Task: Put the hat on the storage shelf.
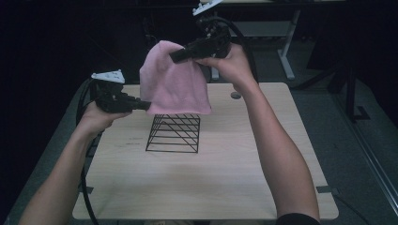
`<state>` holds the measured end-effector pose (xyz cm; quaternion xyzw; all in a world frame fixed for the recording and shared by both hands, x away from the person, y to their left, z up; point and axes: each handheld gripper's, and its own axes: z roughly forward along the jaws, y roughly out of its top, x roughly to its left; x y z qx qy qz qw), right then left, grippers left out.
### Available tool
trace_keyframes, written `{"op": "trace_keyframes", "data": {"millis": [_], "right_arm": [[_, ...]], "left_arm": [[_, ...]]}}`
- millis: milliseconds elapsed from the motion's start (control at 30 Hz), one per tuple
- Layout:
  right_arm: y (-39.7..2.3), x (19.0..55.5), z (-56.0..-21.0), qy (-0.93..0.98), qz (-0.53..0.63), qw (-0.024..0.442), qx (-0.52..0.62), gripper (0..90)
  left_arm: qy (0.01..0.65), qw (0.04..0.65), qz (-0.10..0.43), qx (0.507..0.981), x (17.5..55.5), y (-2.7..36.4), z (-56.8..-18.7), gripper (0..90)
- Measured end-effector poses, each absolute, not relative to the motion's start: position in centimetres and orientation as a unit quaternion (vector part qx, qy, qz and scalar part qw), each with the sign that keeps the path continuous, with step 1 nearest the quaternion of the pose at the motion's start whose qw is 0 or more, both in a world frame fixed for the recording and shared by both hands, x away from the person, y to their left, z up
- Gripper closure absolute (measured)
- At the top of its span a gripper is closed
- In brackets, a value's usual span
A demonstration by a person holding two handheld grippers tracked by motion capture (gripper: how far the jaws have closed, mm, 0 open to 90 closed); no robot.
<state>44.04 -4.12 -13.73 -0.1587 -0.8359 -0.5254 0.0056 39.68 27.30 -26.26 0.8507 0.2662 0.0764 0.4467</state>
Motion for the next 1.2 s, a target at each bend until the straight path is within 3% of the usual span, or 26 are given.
{"op": "trace_keyframes", "data": {"millis": [333,1200], "right_arm": [[-3.7,45.2,-16.5,-0.845,-0.506,0.019,-0.174,79.5],[-3.5,46.3,-18.3,-0.843,-0.505,0.039,-0.180,79.4]], "left_arm": [[0.290,0.420,0.075,0.857,40.2,28.4,-28.2,82.6],[0.295,0.401,0.073,0.864,40.8,28.1,-29.5,82.6]]}}
